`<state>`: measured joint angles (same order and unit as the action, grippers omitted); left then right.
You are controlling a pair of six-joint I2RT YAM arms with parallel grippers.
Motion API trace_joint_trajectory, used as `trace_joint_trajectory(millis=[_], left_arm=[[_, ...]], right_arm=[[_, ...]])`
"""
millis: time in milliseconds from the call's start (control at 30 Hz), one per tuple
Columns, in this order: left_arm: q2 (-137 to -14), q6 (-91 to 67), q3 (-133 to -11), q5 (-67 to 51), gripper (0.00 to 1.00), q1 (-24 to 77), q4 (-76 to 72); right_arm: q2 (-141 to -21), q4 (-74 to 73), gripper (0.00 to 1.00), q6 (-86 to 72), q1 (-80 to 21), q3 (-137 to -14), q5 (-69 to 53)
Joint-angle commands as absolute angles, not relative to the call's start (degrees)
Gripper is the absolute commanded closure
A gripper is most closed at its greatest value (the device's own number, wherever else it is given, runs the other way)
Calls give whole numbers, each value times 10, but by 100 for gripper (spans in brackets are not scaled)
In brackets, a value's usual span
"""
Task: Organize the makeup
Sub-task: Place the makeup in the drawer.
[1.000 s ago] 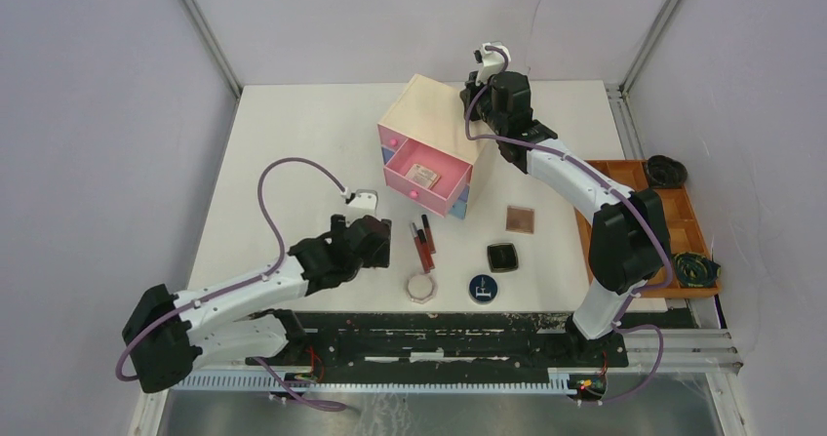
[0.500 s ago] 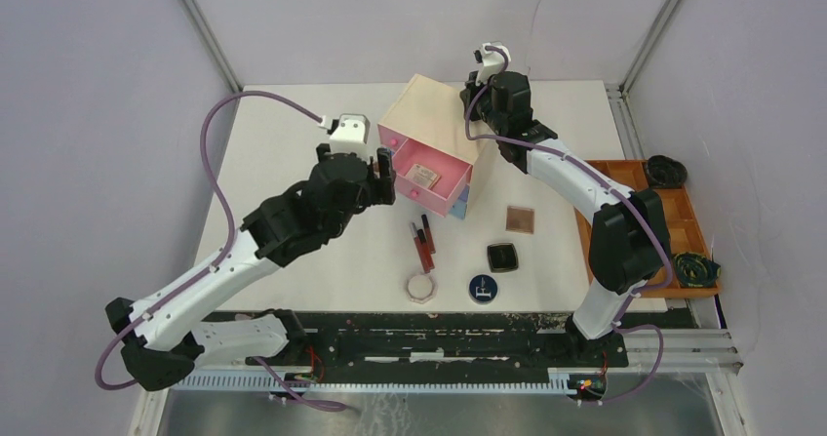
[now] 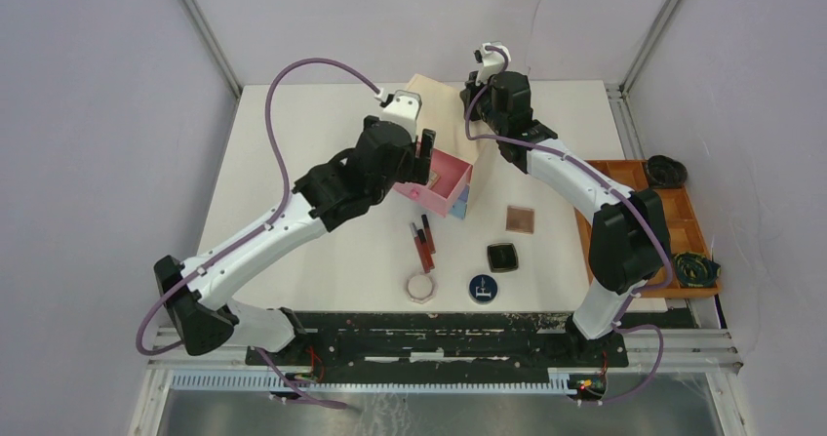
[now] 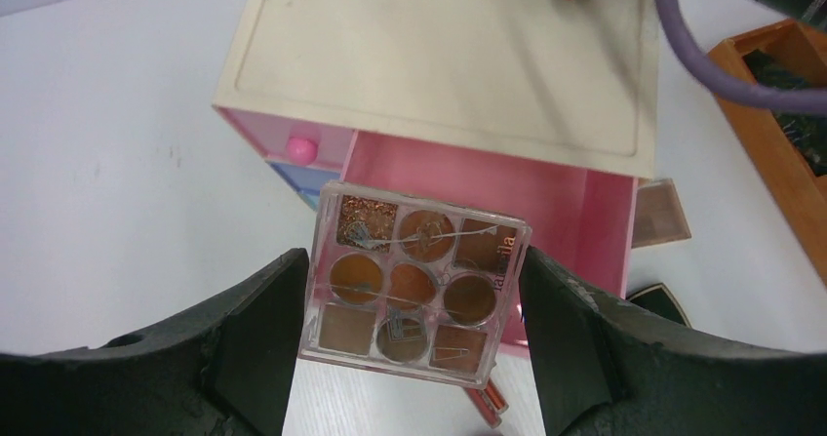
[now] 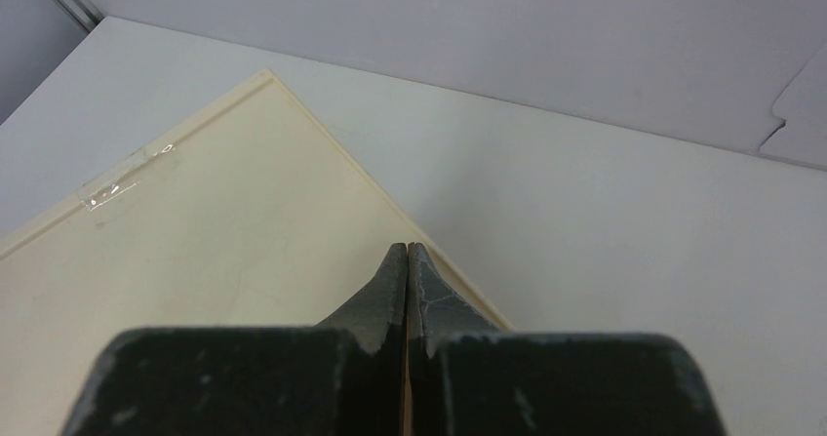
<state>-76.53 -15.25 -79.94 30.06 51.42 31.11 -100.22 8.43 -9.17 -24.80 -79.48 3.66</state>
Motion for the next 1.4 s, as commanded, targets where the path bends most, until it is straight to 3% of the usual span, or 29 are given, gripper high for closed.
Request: trace_joint_trajectory(millis=[0,267,667,967,1267,1300,1367], left_arm=[[-785,-105,-850,269,97,501,232],[-829,-94,-834,249,96,484,184],[-839,-128,-791,202,79,483,185],[-836,-146,-749,189,46,482,244],[-859,-128,-781,142,28,482,245],[-858,-122,-785,141,13,483,246],[-853,-108,-786,145,2,482,242]], right_arm=[[-1067,-151,99,-88,-242,-738,50],[-1068,-152,99,-87,-241,-738,51],[-1070,-152,99,-88,-239,-738,52],[-1069,-152,99,-90,-238,-738,50],[-1075,-152,99,-89,-238,-741,51],[-1077,-152,99,-90,-238,-741,51],[-1077,-153,99,-90,-238,-742,50]])
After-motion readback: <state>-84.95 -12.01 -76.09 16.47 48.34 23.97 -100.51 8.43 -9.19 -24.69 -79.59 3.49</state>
